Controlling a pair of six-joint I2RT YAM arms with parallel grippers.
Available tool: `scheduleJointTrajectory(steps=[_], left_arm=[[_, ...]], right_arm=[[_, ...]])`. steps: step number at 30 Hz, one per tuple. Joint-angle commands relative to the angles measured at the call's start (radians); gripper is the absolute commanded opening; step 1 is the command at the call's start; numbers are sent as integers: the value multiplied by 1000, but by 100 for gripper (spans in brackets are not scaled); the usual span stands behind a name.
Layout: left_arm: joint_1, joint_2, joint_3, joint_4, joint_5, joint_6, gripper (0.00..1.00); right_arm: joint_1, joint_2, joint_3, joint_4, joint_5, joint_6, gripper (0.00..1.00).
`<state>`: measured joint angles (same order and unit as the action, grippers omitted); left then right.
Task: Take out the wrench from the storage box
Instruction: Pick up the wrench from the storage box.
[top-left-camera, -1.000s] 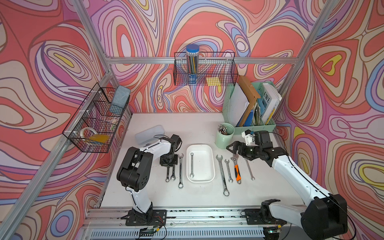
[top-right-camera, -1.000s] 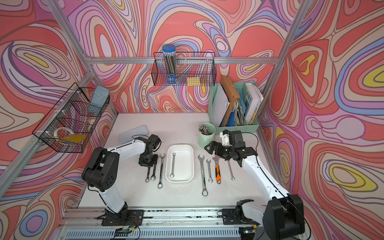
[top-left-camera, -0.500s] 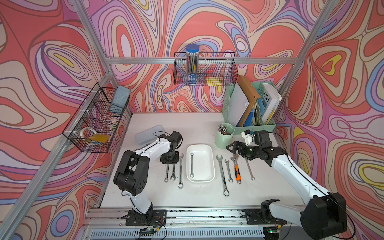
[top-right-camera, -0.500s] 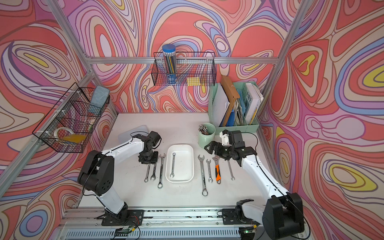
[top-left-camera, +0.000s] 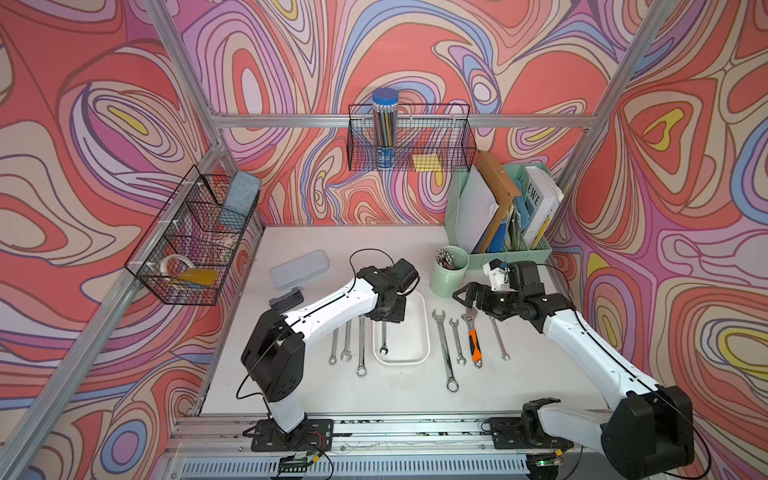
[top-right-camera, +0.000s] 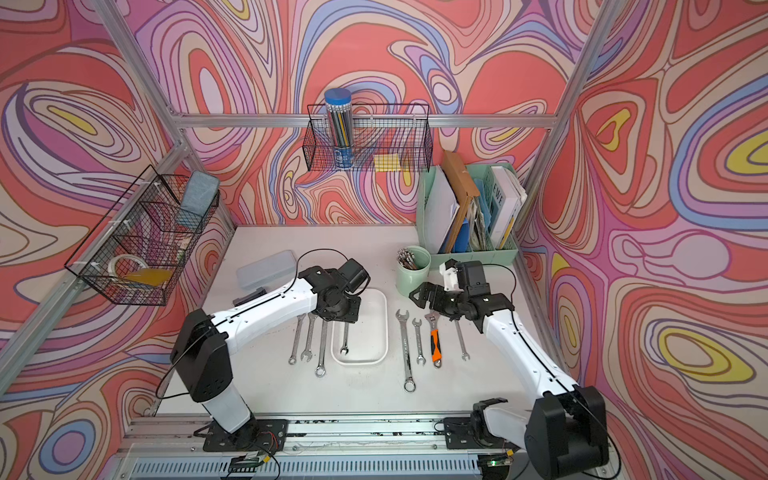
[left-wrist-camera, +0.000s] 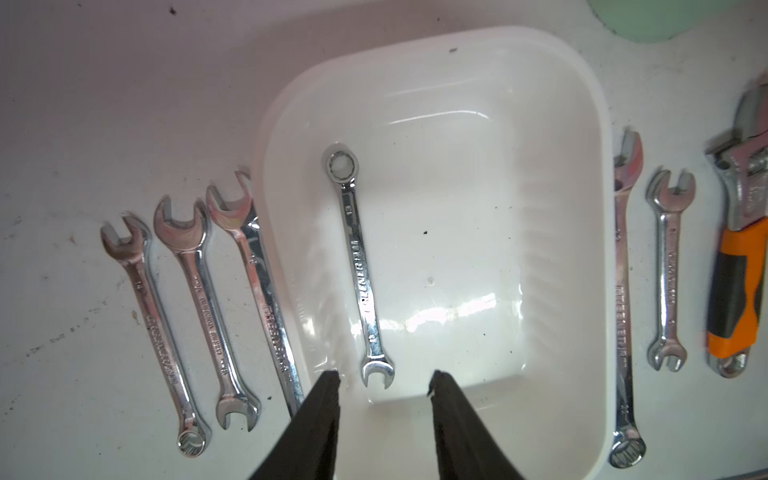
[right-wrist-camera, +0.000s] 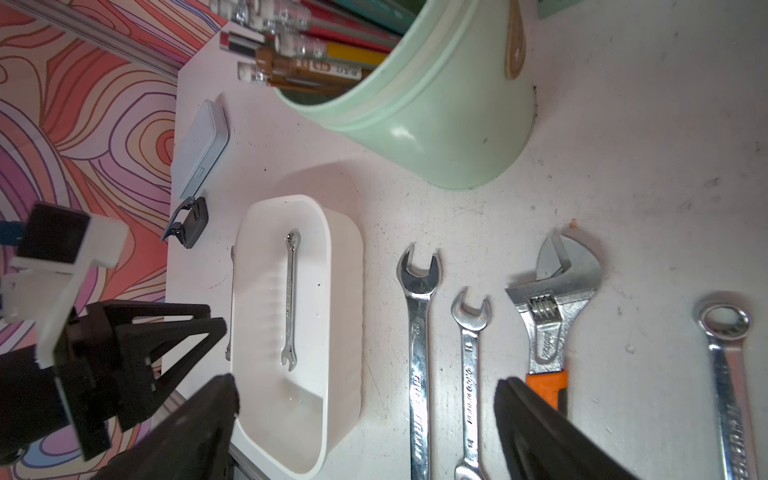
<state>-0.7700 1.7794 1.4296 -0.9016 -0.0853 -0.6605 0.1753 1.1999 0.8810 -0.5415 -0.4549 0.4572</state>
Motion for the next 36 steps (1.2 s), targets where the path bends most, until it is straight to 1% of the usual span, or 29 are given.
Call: scheduleJointTrajectory(steps=[1, 11, 16, 23, 25, 28, 32, 36], left_arm=[[0, 60, -12, 38, 8, -29, 41], [34, 161, -56, 100, 44, -65, 42], [63, 184, -80, 132, 93, -68, 42], [66, 213, -92, 151, 128, -65, 42], [64, 219, -99, 167, 165, -70, 40], [60, 213, -101, 173, 188, -74, 36], [49, 208, -77, 160, 199, -62, 33], [46, 232, -64, 136, 174, -51, 34]], right_arm=[[-7, -26, -7, -14, 19, -19, 98], [-7, -32, -15, -17, 25, -29, 98], [-10, -32, -14, -21, 31, -35, 98], [-13, -28, -11, -25, 32, -38, 98], [-13, -30, -9, -30, 33, -41, 98], [-13, -30, -9, -31, 35, -41, 98], [-14, -24, -9, -28, 29, -37, 98], [-13, -23, -11, -24, 29, -36, 98]])
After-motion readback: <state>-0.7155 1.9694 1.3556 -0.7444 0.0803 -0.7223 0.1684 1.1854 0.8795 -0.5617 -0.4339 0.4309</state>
